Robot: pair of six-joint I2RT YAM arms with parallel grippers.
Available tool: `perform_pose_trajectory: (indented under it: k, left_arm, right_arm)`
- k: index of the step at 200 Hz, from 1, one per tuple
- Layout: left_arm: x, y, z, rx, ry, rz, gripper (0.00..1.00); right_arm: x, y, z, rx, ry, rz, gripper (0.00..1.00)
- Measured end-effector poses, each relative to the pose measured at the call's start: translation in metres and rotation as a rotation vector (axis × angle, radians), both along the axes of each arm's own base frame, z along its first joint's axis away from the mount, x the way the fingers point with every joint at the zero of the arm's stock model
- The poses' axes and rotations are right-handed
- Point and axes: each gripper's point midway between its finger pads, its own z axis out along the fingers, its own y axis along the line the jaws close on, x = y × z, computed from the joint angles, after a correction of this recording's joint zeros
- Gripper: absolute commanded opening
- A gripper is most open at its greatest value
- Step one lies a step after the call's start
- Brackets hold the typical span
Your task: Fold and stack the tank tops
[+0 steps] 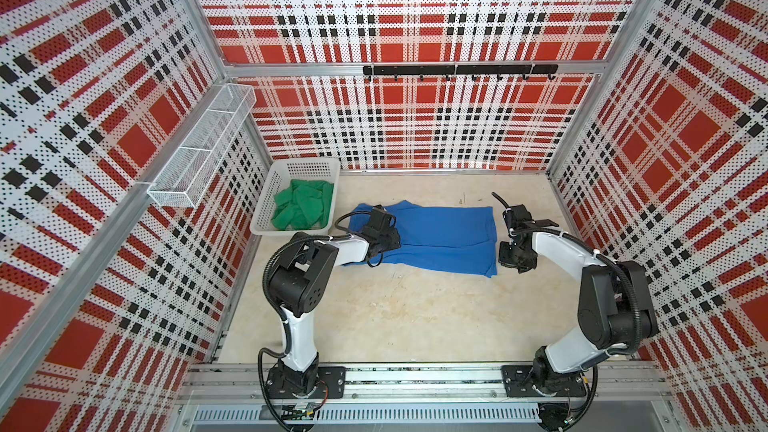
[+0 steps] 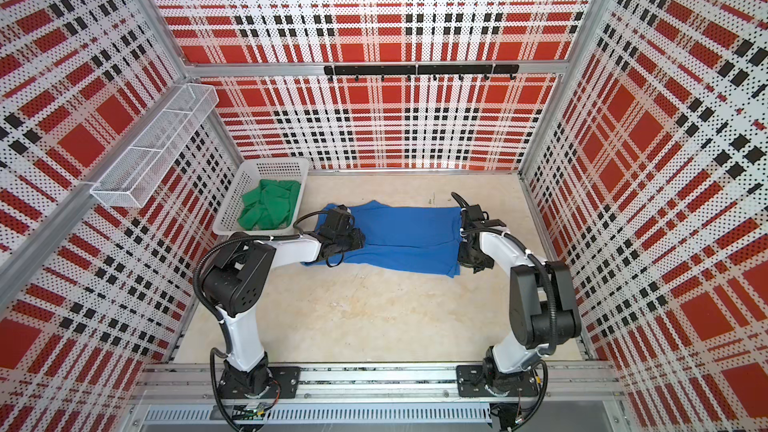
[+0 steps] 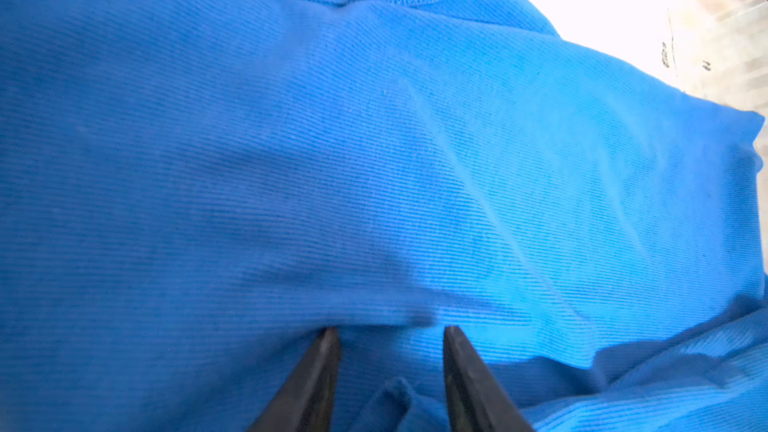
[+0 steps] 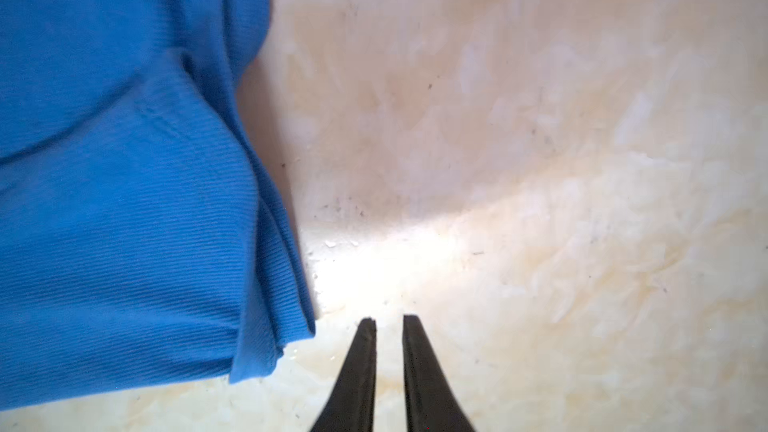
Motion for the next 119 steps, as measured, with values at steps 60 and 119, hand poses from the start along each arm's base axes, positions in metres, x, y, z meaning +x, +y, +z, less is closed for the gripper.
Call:
perform_pose_trajectory:
  k: [60, 119]
  left_arm:
    - [0.000, 0.000, 0.000, -0.003, 0.001, 0.003, 0.46]
    - [0.002, 0.004, -0.001, -0.010, -0.006, 0.009, 0.43]
  right_arm:
    - [-0.006, 0.098, 0.003, 0.199, -0.050, 0.177, 0.18]
    - [-0.022, 0.084, -0.048, 0.174, 0.062, 0.095, 0.16]
